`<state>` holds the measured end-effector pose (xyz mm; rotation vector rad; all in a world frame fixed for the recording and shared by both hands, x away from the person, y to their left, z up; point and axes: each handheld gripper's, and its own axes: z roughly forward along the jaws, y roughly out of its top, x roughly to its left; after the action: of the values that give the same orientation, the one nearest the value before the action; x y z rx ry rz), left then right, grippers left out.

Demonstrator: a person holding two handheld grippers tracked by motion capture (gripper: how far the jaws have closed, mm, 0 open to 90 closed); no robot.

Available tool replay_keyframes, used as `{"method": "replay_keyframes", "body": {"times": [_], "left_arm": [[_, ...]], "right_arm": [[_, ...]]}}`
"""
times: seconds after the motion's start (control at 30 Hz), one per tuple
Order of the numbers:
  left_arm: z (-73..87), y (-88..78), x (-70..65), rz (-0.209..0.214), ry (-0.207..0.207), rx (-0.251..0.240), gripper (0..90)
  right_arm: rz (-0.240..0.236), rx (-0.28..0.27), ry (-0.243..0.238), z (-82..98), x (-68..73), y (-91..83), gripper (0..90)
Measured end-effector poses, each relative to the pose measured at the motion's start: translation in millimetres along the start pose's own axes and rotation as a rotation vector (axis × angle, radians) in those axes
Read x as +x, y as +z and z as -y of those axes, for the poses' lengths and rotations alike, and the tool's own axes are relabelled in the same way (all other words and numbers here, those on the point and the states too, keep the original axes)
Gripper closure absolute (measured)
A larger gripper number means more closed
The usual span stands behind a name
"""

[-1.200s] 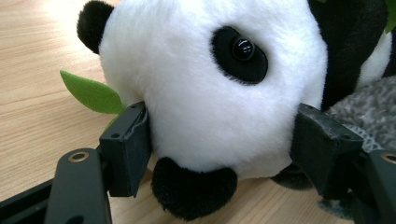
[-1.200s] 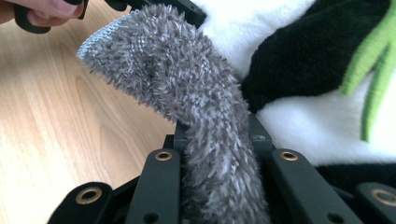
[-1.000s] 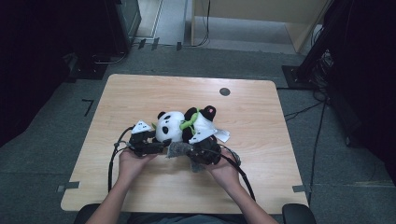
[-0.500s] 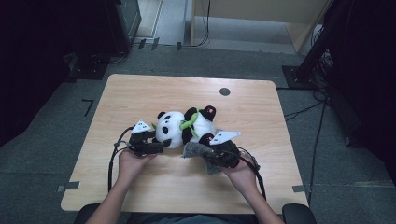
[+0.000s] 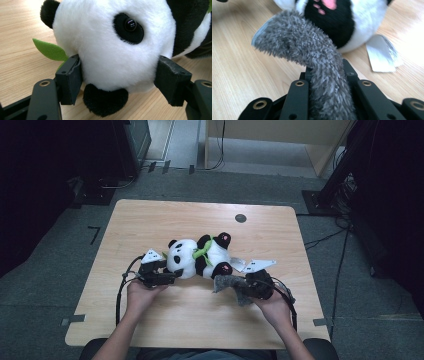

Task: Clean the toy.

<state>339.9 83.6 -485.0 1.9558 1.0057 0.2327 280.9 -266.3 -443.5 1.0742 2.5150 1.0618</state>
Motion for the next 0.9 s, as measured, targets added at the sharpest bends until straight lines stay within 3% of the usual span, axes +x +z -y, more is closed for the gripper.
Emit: {"method": "replay_keyframes", "body": {"times": [0.2,0.5,0.9], "left_arm": [[0.1,0.1,0.1,0.001,-0.002,-0.001,28.7],[0.9,0.3,-0.5,-0.003,0.008,0.000,28.7],[0.6,0.3,-0.5,-0.003,0.004,0.000,28.7]], "right_arm": [[0.038,-0.007,0.026,5.3,-19.9,-4.5,74.0],[0.063,-0.095,0.142,8.7,-54.1,-14.2,74.1],[0.129,-0.168,0.204,1.1,-92.8,-9.8,73.7]]}}
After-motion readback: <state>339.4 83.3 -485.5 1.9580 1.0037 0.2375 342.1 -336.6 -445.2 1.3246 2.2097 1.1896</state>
